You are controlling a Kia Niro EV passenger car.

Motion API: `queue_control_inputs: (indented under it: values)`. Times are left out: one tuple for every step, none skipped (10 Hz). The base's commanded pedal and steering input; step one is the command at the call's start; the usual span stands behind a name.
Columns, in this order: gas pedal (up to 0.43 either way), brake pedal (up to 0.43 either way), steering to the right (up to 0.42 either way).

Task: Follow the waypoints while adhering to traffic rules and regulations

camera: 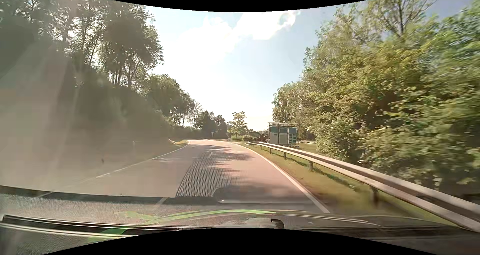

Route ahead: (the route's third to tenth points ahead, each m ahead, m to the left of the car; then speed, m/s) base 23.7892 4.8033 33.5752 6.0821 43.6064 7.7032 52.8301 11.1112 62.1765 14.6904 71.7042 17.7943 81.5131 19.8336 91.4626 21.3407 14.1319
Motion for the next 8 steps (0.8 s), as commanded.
queue_control_inputs:
  values:
    - [0.150,0.000,-0.033]
    - [0.150,0.000,-0.033]
    - [0.150,0.000,-0.034]
    - [0.138,0.000,-0.034]
    - [0.138,0.000,-0.034]
    - [0.138,0.000,-0.034]
    - [0.138,0.000,-0.034]
    - [0.150,0.000,-0.035]
